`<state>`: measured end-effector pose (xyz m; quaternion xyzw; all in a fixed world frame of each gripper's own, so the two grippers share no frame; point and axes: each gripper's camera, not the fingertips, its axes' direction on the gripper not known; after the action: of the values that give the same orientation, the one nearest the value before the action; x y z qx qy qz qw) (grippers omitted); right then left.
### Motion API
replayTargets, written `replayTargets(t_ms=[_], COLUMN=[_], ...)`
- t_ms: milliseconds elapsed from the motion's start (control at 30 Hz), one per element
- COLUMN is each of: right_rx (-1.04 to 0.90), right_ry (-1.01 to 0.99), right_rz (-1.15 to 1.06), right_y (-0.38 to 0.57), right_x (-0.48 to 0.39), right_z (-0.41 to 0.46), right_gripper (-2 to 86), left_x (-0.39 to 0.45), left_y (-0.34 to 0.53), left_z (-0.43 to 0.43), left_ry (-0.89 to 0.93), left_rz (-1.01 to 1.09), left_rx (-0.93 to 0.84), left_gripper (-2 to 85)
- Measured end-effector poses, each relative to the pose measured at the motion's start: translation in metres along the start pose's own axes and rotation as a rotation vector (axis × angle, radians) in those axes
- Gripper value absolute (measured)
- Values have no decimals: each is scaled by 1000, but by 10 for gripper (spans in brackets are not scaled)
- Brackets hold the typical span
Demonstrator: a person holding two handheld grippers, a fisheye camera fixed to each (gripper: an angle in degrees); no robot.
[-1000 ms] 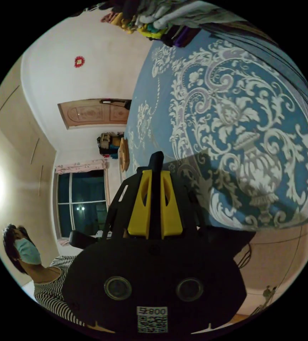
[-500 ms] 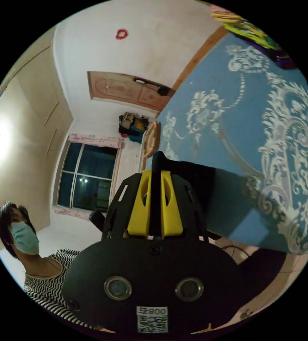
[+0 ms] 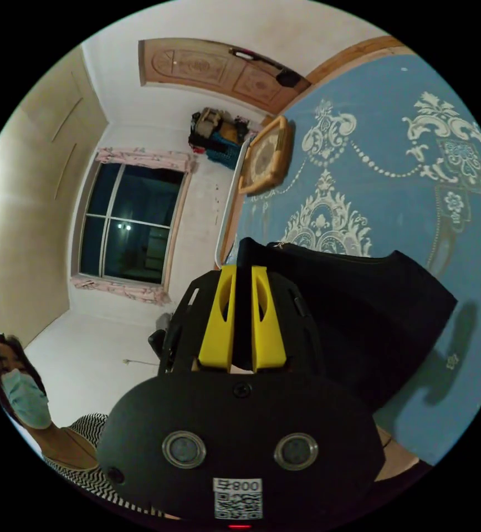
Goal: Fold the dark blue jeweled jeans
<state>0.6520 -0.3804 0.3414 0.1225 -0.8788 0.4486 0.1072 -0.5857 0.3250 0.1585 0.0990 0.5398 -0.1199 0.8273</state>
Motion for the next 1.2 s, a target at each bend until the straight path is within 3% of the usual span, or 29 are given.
replayTargets(t_ms=[533,867,1067,1200], right_rx=[-188,-243,-213,-320], right_ry=[135,170,103,151], right_rz=[31,38,-111,-201], right_y=[-87,-111,-102,-79], right_x=[187,285,313,333], right_z=[195,229,197,195], right_gripper=[49,57,9,2], left_x=[-156,-213,-225,-218], left_y=[-39,-51,-51,-48], left_z=[-135,-180,-203,-221], left_ry=[22,58,71,2], left_rz=[-296,-443,-469,-482], left_rx=[60,84,141,219], left_gripper=[18,16,28,28])
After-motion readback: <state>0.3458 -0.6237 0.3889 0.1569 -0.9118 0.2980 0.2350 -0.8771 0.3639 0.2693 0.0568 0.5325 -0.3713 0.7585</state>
